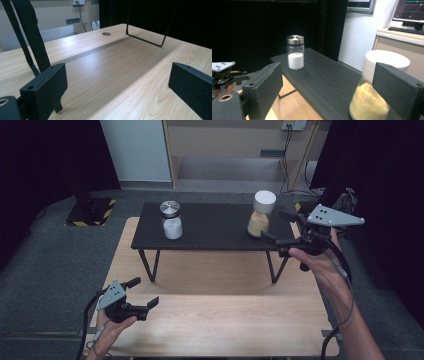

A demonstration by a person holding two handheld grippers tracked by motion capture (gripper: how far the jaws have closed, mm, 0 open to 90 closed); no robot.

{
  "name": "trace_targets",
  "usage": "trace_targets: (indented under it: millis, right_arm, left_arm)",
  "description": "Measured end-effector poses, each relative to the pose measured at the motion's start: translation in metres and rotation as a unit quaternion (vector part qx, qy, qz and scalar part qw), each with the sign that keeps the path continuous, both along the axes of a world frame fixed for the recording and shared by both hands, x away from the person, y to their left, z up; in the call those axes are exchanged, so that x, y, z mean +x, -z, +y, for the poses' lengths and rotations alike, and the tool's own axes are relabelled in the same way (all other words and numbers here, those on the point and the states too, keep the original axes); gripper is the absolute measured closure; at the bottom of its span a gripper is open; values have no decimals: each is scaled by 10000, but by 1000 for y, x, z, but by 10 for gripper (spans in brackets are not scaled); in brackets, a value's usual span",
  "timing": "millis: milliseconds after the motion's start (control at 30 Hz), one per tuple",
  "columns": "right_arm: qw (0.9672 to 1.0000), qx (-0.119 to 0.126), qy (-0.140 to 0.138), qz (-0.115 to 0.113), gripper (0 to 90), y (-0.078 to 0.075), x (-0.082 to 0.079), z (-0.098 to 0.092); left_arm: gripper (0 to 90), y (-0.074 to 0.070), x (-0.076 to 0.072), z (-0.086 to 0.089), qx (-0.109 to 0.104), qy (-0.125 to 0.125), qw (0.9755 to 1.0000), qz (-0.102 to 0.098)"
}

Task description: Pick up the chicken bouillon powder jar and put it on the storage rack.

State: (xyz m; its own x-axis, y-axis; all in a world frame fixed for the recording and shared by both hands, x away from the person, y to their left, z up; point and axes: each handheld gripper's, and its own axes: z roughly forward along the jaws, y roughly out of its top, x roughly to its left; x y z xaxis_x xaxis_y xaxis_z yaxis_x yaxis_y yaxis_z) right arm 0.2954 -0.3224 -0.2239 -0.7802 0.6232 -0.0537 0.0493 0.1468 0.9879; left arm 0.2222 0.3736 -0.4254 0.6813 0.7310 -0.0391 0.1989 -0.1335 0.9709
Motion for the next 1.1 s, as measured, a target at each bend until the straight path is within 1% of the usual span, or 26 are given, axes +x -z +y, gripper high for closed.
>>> trace_targets:
  millis: [67,200,367,500,700,767,867,1000,1067,1100]
  right_arm:
    - [10000,28,-24,-45,98,8,-4,-2]
    - [10000,76,-22,-32,99,27,-9,-6]
    - [9999,125,-73,58,100,52,-15,-8]
    - [9997,130,-138,124,100,66,-17,-8]
    - [9998,20,-183,70,101,80,-23,-3]
    - [9997,10,-232,92,100,85,-24,-1]
    - [9996,-97,-247,91,100,93,-25,3]
    - [9994,-169,-281,106,100,109,-30,8]
    - [9993,-216,-295,114,99,121,-33,11]
    - [9992,-222,-298,127,96,124,-34,12]
  left_arm:
    - [10,0,0,0,6,11,10000,-2]
    - [10,0,0,-1,22,8,10000,0]
    - [10,0,1,-1,49,16,10000,13]
    - [10,0,1,-2,57,30,10000,25]
    - [10,0,1,-1,43,18,10000,17]
    - [10,0,1,-1,44,23,10000,18]
    - [10,0,0,-1,23,19,10000,1]
    - [10,0,0,0,13,11,10000,-13]
    - [10,0,0,0,14,12,10000,-10]
    - [10,0,0,0,13,12,10000,-8]
